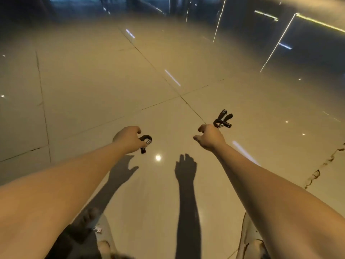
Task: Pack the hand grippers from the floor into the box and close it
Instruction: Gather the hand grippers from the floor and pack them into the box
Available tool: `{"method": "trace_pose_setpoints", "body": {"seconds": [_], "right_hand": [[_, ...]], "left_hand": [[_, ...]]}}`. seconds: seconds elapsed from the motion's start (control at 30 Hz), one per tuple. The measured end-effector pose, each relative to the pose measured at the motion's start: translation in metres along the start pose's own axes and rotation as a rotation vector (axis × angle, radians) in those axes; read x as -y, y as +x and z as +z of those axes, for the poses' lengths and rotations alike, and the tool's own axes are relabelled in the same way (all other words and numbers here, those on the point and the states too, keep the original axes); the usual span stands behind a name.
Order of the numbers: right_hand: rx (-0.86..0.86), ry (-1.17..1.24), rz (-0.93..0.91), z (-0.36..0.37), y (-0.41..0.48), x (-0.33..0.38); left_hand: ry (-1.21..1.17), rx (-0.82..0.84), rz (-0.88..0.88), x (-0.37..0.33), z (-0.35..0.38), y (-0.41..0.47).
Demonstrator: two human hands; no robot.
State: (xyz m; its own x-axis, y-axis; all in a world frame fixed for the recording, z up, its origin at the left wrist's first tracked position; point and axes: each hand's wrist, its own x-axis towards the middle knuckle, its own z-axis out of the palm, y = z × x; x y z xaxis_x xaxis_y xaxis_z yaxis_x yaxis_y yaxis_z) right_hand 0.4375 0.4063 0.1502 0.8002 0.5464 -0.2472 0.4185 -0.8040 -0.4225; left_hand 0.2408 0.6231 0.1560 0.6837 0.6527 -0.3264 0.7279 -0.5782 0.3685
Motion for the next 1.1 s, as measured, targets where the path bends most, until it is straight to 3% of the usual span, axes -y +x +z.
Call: {"method": "trace_pose_setpoints", "body": {"seconds": [0.4, 0.6, 0.87, 1.1], "right_hand": [[0.05, -0.192, 0.133, 0.074, 0.192, -0.086], [0.125, -0.278, 0.169, 0.083, 0.245, -0.133], [0.133, -0.323, 0.15, 0.109, 0.225, -0.12], [0.099, -0.251, -0.068, 0.15, 0.153, -0.053]], "left_hand": [[0.192, 0.155, -0.141, 0.05, 0.124, 0.14], [0.262, -0.02, -0.089, 0.066, 0.16, 0.154], [0.41, -0.159, 0.001, 0.047, 0.172, 0.149], [0.463, -0.049, 0.064, 0.018, 0.189, 0.137]]}}
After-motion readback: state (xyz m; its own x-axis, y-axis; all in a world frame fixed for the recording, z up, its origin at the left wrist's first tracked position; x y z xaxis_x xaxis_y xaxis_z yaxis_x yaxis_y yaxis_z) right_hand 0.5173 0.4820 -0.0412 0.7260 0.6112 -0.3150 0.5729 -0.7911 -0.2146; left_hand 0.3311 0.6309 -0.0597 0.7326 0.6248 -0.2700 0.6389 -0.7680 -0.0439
